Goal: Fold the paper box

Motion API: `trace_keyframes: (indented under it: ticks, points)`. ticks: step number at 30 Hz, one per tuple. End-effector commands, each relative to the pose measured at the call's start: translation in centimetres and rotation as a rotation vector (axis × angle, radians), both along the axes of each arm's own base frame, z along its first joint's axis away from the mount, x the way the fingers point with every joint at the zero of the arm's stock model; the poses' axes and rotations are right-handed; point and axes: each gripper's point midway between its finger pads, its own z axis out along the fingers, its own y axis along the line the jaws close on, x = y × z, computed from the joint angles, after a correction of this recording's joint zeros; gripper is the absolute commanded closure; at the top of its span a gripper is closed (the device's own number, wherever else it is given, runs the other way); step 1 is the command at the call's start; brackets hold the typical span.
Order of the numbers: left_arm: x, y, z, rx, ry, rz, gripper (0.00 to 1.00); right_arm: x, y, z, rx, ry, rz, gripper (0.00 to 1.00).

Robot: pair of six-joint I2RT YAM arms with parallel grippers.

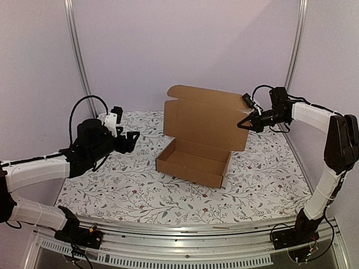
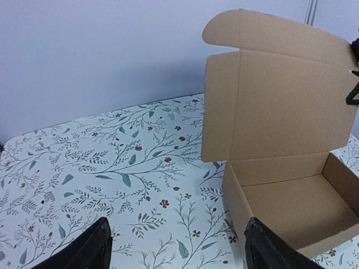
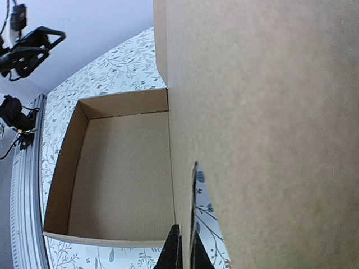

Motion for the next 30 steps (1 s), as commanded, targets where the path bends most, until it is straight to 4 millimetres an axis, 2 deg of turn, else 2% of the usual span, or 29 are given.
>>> trace_keyframes:
  ticks: [1, 3, 6, 9, 13, 16, 19, 22, 30]
  points:
    - [1.8, 0.5, 1.4, -0.077, 0.016, -0.015, 0.19, -4.7, 1.2, 4.5, 0.058, -0.067, 0.215, 0.97]
    - [2.2, 0.4, 1.3, -0.053, 0.011, -0.026, 0.18, -6.4, 1.1, 4.8, 0.056, -0.07, 0.274, 0.96]
    - [2.4, -0.6, -0.2, -0.05, 0.028, -0.104, 0.18, -8.8, 1.1, 4.8, 0.059, -0.091, 0.363, 0.93]
    - [3.0, -2.3, -1.7, -0.065, 0.034, -0.199, 0.19, -9.8, 1.1, 4.9, 0.064, -0.103, 0.417, 0.92]
    - [4.8, -3.6, -4.1, -0.031, 0.051, -0.239, 0.21, -10.9, 1.0, 5.2, 0.068, -0.073, 0.476, 0.92]
    - [5.7, -5.0, -6.7, -0.029, 0.095, -0.308, 0.25, -10.6, 1.1, 5.0, 0.075, -0.074, 0.486, 0.92]
    - [4.2, -7.3, -6.6, -0.109, 0.066, -0.458, 0.28, -9.8, 1.1, 4.0, 0.062, -0.074, 0.455, 0.92]
    - [2.4, -8.7, -6.2, -0.163, 0.041, -0.557, 0.28, -7.9, 0.9, 2.9, 0.011, -0.086, 0.379, 0.95]
    - [-0.6, -12.5, -6.9, -0.084, 0.064, -0.706, 0.28, -6.2, 0.6, 1.3, -0.033, -0.047, 0.298, 0.96]
